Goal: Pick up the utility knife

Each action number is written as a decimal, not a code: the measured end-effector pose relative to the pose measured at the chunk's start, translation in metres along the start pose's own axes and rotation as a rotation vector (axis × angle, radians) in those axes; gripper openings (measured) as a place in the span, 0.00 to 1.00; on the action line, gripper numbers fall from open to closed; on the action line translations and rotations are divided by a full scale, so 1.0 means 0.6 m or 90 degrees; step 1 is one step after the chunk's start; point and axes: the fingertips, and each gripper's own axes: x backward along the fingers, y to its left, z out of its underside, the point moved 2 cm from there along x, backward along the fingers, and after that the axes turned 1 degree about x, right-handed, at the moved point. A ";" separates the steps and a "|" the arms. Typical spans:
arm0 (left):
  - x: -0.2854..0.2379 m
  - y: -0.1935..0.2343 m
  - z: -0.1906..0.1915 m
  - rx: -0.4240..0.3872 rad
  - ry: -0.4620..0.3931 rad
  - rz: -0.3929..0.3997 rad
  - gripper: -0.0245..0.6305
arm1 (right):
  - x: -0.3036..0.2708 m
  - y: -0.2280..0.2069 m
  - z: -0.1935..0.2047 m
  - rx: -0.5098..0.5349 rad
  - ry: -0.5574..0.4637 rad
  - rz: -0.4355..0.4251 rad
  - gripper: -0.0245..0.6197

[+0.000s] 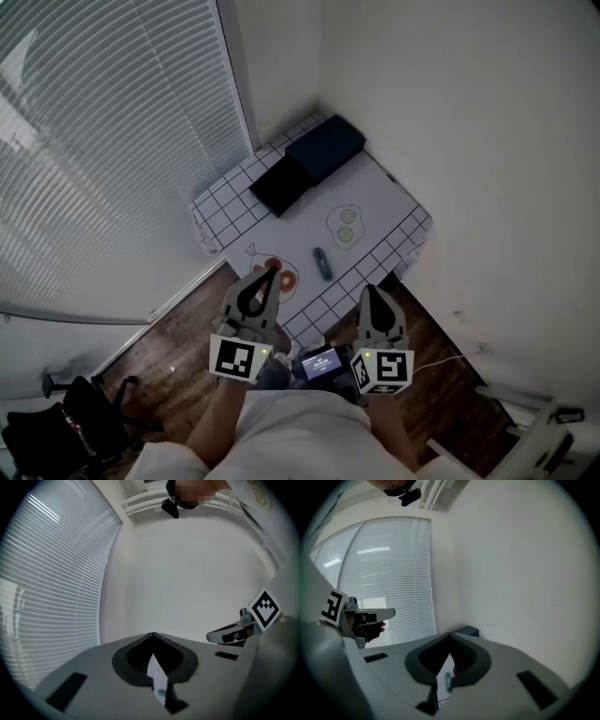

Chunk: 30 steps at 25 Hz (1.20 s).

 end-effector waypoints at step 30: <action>-0.137 0.041 0.199 0.052 0.156 0.103 0.05 | -0.156 -0.014 0.116 -0.011 0.134 -0.031 0.05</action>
